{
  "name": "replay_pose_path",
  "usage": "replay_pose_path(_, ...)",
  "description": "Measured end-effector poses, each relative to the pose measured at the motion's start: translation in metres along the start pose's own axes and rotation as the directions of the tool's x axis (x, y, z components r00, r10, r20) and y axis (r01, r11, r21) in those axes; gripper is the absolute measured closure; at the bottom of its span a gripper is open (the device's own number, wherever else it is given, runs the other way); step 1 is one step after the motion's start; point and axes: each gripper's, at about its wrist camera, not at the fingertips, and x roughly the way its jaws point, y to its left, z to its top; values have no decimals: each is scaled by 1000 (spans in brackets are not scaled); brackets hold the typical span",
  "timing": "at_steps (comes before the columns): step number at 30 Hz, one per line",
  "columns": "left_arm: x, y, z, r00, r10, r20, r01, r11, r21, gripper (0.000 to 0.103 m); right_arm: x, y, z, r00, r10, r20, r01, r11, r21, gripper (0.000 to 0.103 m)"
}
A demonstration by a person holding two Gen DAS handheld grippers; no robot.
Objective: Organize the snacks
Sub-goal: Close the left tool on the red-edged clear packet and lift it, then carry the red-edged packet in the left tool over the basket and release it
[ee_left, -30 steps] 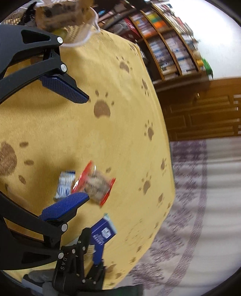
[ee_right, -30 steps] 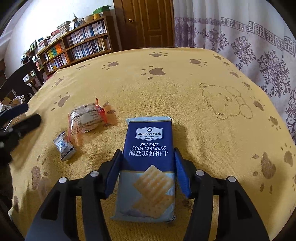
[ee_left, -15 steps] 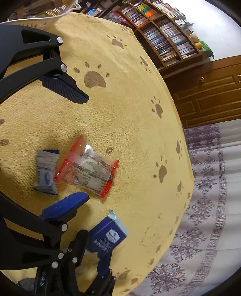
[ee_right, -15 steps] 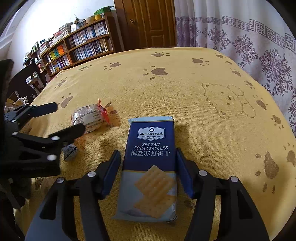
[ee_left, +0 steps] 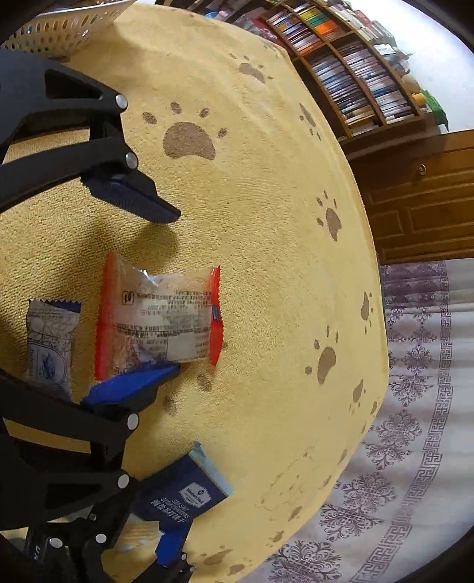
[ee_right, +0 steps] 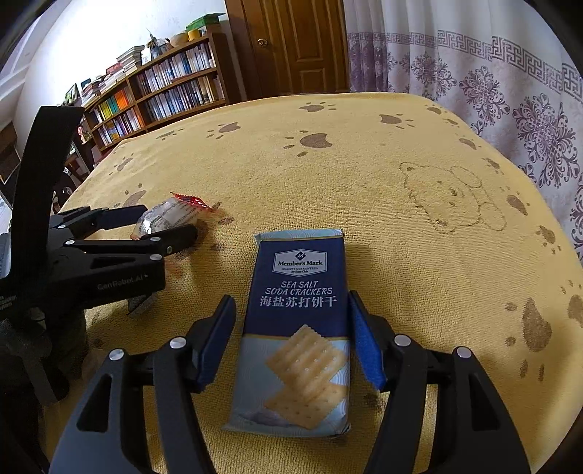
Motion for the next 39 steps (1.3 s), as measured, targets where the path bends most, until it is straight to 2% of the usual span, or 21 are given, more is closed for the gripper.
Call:
replay_pose_path(4, -2, 1, -1, 1000, -17, 15, 17, 1000, -9, 48, 0, 0, 0, 1000, -1, 0, 1, 1000, -1, 40)
replay_pose_path(10, -10, 9, -4, 999, -15, 45, 17, 999, -45, 54, 0, 0, 0, 1000, 0, 0, 0, 1000, 0, 40)
replay_pose_path(20, -32, 30, -8, 996, 23, 84, -13, 994, -112, 57, 0, 0, 0, 1000, -1, 0, 1, 1000, 0, 40)
replay_pose_path(34, -13, 25, -17, 1000, 23, 12, -22, 996, -84, 52, 0, 0, 0, 1000, -1, 0, 1, 1000, 0, 40)
replay_pose_path(39, -17, 26, -17, 999, 32, 25, -29, 995, -90, 59, 0, 2, -1, 1000, 1, -3, -1, 1000, -9, 37)
